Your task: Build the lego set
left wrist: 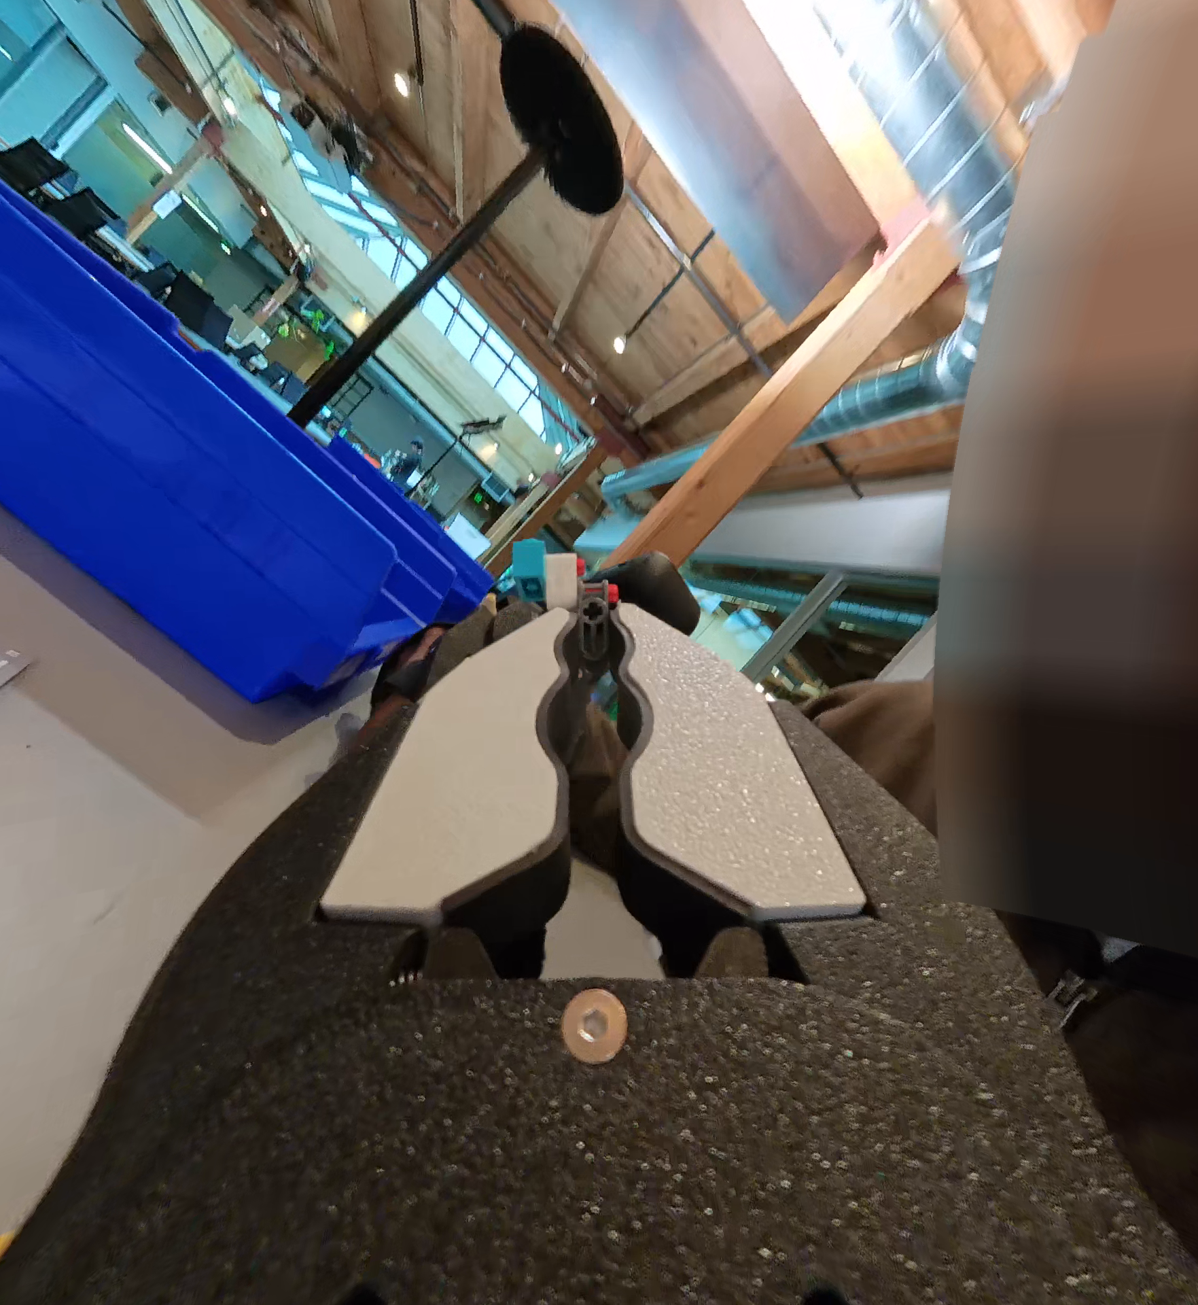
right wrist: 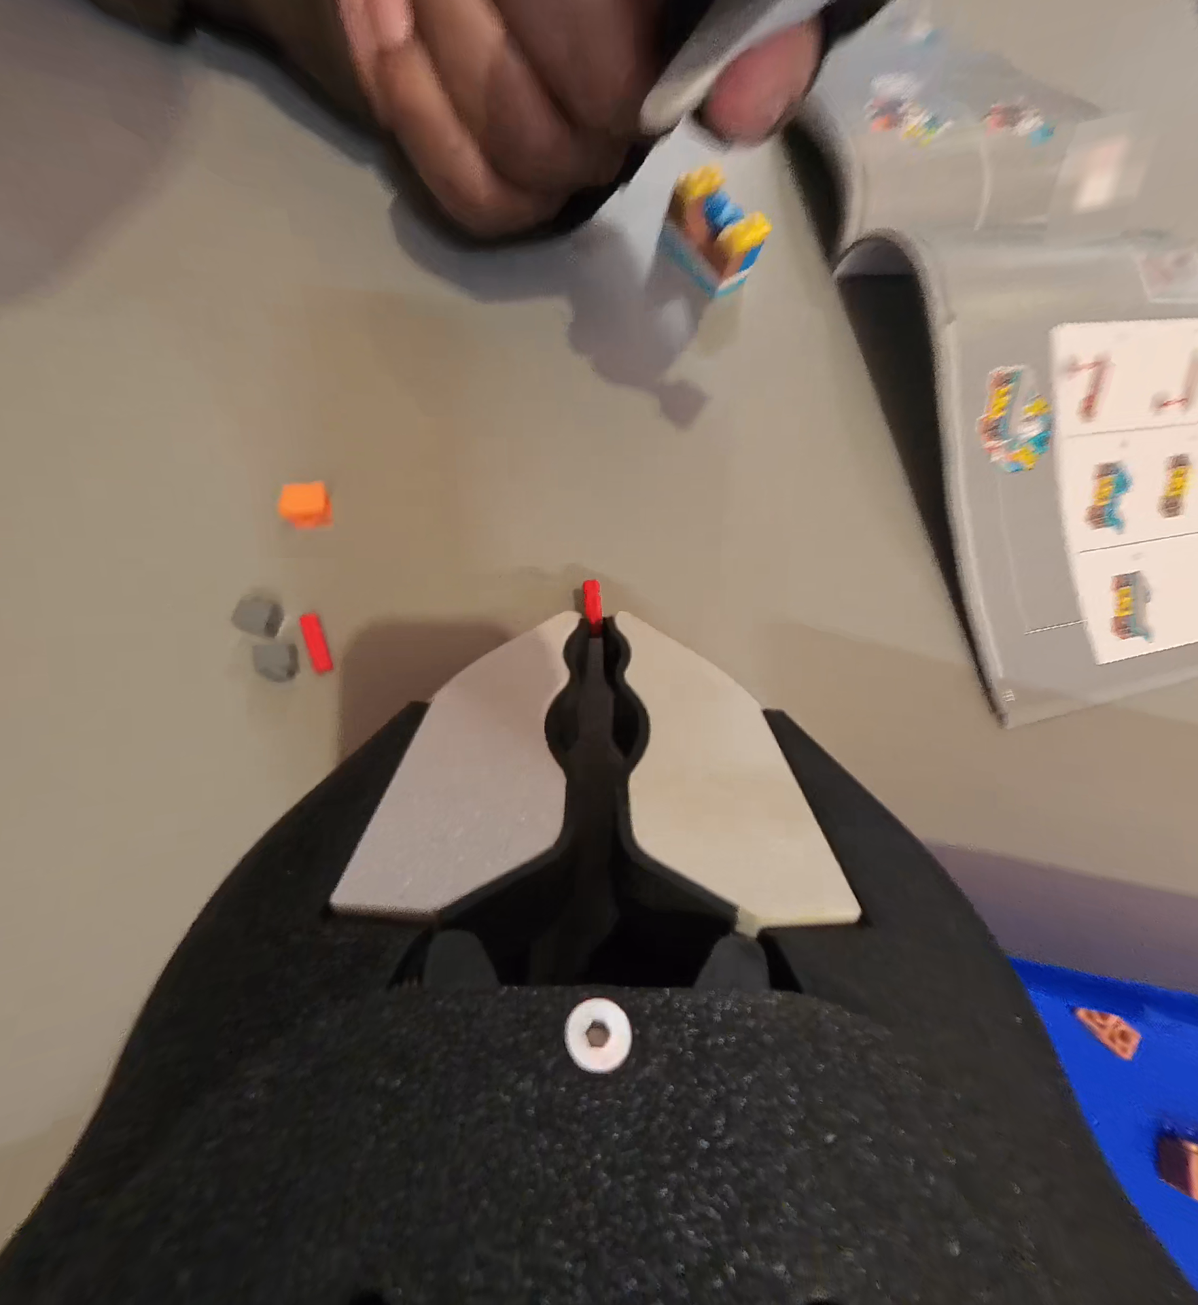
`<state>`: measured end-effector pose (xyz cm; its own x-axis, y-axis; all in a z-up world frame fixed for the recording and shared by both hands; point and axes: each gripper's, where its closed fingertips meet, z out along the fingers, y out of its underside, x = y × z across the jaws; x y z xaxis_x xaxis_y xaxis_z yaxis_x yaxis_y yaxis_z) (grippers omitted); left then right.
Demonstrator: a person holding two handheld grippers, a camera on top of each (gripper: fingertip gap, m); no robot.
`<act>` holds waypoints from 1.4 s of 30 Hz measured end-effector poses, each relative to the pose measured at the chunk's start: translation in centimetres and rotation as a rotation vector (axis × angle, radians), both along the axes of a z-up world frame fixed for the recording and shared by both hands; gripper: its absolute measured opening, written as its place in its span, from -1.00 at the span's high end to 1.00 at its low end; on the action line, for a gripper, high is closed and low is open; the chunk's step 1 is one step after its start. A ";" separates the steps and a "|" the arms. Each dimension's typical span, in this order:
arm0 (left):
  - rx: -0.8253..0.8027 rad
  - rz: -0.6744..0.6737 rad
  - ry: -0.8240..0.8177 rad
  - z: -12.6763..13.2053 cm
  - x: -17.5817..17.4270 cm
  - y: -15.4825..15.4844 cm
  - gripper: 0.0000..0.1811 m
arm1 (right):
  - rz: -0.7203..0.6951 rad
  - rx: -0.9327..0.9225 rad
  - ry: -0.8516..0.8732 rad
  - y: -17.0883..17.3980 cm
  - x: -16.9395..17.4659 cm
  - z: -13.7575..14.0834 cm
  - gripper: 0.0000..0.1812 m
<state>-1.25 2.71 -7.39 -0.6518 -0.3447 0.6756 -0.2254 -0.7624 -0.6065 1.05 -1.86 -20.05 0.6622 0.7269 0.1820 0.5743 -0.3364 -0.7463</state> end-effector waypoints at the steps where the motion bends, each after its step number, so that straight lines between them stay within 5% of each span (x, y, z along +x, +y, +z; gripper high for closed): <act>1: -0.039 0.009 -0.001 0.1 0.0 0.5 0.92 | -0.033 0.053 0.040 0.7 -0.1 1.0 0.96; 6: -0.139 0.058 0.006 -0.1 0.4 1.6 0.92 | -0.261 0.331 0.244 3.8 0.3 7.2 0.97; 10: -0.139 0.083 -0.008 0.0 0.5 1.1 0.92 | -0.339 0.429 0.260 4.1 -0.4 9.4 0.97; 23: -0.085 0.048 -0.041 0.2 0.5 -0.7 0.92 | -0.311 0.225 0.776 3.2 -1.7 11.4 0.97; 42: -0.047 0.031 -0.058 0.3 0.3 -1.4 0.92 | -0.289 0.185 0.819 2.9 -2.4 11.6 0.97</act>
<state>-0.97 1.28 -7.11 -0.6797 -0.3343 0.6528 -0.1670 -0.7961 -0.5816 -1.32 1.01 -8.40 0.7893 0.5167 -0.3317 -0.2525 -0.2193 -0.9424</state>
